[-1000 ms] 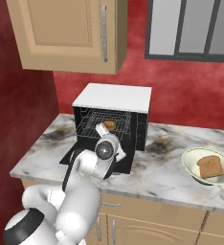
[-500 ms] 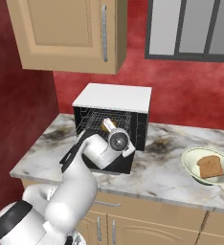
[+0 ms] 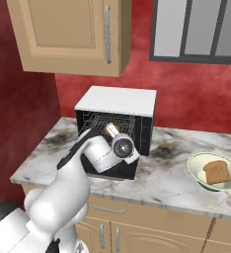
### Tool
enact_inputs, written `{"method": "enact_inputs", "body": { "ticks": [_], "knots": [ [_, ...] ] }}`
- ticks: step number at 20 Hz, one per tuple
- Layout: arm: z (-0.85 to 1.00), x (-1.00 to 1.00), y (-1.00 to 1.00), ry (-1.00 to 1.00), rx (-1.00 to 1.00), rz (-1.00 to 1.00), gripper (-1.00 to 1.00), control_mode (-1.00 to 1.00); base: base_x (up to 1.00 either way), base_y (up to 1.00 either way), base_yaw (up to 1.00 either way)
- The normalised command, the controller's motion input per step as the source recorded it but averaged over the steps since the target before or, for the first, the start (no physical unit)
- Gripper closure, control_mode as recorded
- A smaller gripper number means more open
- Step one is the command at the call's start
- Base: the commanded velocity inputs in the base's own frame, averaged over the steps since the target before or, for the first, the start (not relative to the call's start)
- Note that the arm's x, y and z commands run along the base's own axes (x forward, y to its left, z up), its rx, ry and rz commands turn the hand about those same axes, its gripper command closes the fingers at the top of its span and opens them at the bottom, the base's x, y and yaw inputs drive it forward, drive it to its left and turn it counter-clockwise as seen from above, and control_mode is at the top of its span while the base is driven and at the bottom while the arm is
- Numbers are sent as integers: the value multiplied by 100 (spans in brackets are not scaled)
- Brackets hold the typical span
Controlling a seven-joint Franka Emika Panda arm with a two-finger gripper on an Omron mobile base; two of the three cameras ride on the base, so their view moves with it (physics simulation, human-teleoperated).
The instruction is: Pick up the heated bread from the toaster oven and place it in the bowl. Then move the bread bowl to the dining counter.
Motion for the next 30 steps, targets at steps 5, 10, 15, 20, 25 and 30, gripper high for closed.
{"method": "enact_inputs", "body": {
  "ticks": [5,10,15,20,25,30],
  "knots": [
    [0,-1,0,0,0,0,100,-100,0,0,0],
    [0,0,0,0,0,0,100,-100,0,0,0],
    [0,-2,0,0,0,0,100,-100,0,0,0],
    [0,-22,0,0,-2,0,100,-100,0,0,0],
    [9,-16,7,4,-11,0,100,-100,0,0,0],
    [13,-4,21,11,-20,-3,100,-100,0,0,0]
  ]
}}
